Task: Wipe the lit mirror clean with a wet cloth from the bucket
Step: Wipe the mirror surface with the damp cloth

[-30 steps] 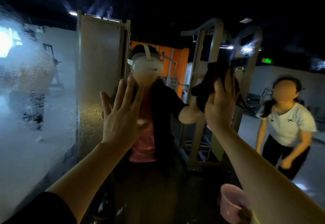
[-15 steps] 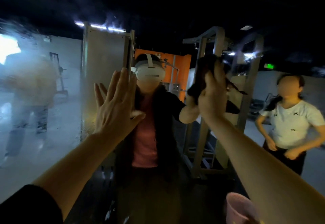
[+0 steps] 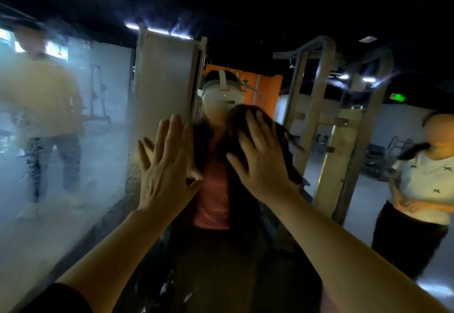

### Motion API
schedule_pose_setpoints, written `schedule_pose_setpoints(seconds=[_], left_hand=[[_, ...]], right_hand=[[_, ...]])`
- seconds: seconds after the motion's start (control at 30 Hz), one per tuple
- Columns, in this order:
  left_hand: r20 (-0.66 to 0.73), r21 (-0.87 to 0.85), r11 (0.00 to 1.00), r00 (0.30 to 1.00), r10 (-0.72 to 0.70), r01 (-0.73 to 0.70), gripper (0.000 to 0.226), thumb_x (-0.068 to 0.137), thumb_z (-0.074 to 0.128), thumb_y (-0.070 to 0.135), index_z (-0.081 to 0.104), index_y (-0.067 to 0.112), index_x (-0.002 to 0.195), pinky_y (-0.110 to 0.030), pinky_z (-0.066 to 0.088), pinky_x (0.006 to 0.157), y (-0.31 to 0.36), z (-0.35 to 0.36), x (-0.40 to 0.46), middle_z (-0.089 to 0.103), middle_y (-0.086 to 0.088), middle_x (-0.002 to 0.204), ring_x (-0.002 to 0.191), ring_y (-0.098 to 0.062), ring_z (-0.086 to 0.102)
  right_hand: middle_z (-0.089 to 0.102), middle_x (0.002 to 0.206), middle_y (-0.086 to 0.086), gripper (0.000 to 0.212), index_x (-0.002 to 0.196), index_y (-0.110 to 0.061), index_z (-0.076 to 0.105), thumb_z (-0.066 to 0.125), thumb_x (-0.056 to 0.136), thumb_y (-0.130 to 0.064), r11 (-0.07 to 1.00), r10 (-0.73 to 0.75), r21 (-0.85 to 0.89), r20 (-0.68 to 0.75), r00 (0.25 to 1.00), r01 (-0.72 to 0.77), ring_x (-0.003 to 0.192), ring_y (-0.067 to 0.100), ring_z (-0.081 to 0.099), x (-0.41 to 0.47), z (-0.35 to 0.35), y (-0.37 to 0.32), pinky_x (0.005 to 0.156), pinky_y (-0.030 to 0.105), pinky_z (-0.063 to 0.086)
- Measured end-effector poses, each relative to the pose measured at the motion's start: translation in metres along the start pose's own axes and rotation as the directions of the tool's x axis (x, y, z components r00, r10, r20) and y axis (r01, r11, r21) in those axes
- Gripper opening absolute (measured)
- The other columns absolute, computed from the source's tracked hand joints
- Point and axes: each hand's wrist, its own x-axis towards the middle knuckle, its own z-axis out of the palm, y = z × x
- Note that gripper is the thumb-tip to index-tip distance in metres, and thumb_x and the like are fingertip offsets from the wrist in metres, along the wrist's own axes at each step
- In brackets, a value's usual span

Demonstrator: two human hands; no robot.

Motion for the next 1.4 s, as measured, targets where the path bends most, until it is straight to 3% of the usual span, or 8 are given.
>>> schedule_pose_setpoints(seconds=[0.17,0.37,0.63,0.8,1.07,1.13,1.27,1.4], left_hand=[[0.07,-0.006,0.999,0.997,-0.042,0.043,0.129,0.06,0.084,0.057,0.007,0.02,0.158,-0.07,0.001,0.114,-0.014,0.014,-0.035,-0.005,-0.008,0.165,0.151,-0.029,-0.008],[0.103,-0.016,0.999,0.994,-0.041,0.043,0.131,0.06,0.084,0.055,0.003,0.02,0.158,-0.069,0.004,0.114,-0.019,0.013,-0.042,-0.011,-0.007,0.164,0.15,-0.024,-0.014],[0.085,-0.014,0.999,0.995,-0.044,0.045,0.132,0.06,0.085,0.053,0.003,0.021,0.158,-0.071,0.009,0.113,-0.021,0.013,-0.045,-0.009,-0.006,0.165,0.151,-0.025,-0.01],[0.025,-0.039,0.997,0.998,-0.06,0.061,0.134,0.059,0.088,0.048,0.0,0.024,0.157,-0.07,0.012,0.113,-0.019,0.014,-0.061,-0.007,-0.005,0.165,0.151,-0.029,-0.003],[0.13,-0.055,0.996,0.989,-0.068,0.076,0.135,0.057,0.089,0.045,0.002,0.022,0.157,-0.071,0.011,0.112,-0.006,0.031,-0.098,-0.003,-0.009,0.165,0.151,-0.029,-0.003],[0.157,-0.064,0.995,0.985,-0.072,0.082,0.134,0.057,0.091,0.041,0.003,0.022,0.157,-0.072,0.012,0.112,-0.007,0.03,-0.104,-0.005,-0.008,0.165,0.151,-0.028,-0.005],[0.172,-0.076,0.992,0.981,-0.085,0.099,0.133,0.058,0.091,0.039,0.005,0.021,0.157,-0.072,0.014,0.112,-0.006,0.034,-0.108,-0.01,-0.007,0.164,0.151,-0.027,-0.006],[0.201,-0.077,0.988,0.972,-0.118,0.136,0.133,0.061,0.09,0.038,-0.001,0.023,0.157,-0.073,0.012,0.111,0.0,0.04,-0.108,-0.013,-0.007,0.164,0.151,-0.029,-0.01]], right_hand=[[0.039,0.153,0.013,0.046,0.137,-0.008,0.054,0.048,0.092,-0.002,0.986,-0.161,-0.02,0.087,0.983,0.163,0.149,0.025,0.02,-0.056,0.01,0.002,0.124,0.04,0.012],[0.037,0.153,0.02,0.049,0.135,0.001,0.053,0.049,0.087,0.01,0.992,0.121,0.053,-0.138,0.983,-0.115,0.146,0.036,0.027,0.001,-0.001,0.003,0.113,0.057,0.035],[0.04,0.151,0.011,0.05,0.132,-0.006,0.058,0.036,0.088,0.005,0.95,-0.311,0.029,0.147,0.939,0.31,0.146,0.025,0.022,-0.073,0.022,0.0,0.124,0.038,0.012],[0.039,0.152,0.018,0.048,0.134,-0.001,0.055,0.06,0.087,0.01,0.999,0.04,0.007,-0.069,0.997,-0.04,0.146,0.035,0.027,-0.035,0.01,0.003,0.115,0.057,0.031],[0.033,0.153,0.009,0.049,0.133,-0.008,0.057,0.041,0.088,0.004,0.95,-0.309,0.017,0.196,0.931,0.311,0.152,0.022,0.007,-0.115,0.033,-0.01,0.125,0.038,0.001],[0.042,0.15,0.013,0.051,0.13,-0.006,0.06,0.057,0.082,0.013,0.964,-0.259,-0.019,0.15,0.954,0.265,0.149,0.027,0.019,-0.116,0.025,0.002,0.124,0.039,0.004],[0.035,0.155,0.012,0.048,0.131,-0.007,0.057,0.065,0.085,0.005,0.994,0.099,-0.035,-0.017,0.995,-0.1,0.148,0.03,0.021,-0.085,0.016,-0.003,0.119,0.059,0.018],[0.029,0.155,0.009,0.052,0.134,-0.009,0.054,0.057,0.084,0.004,0.991,-0.133,-0.011,0.158,0.979,0.136,0.15,0.029,0.014,-0.122,0.036,-0.016,0.124,0.05,0.004]])
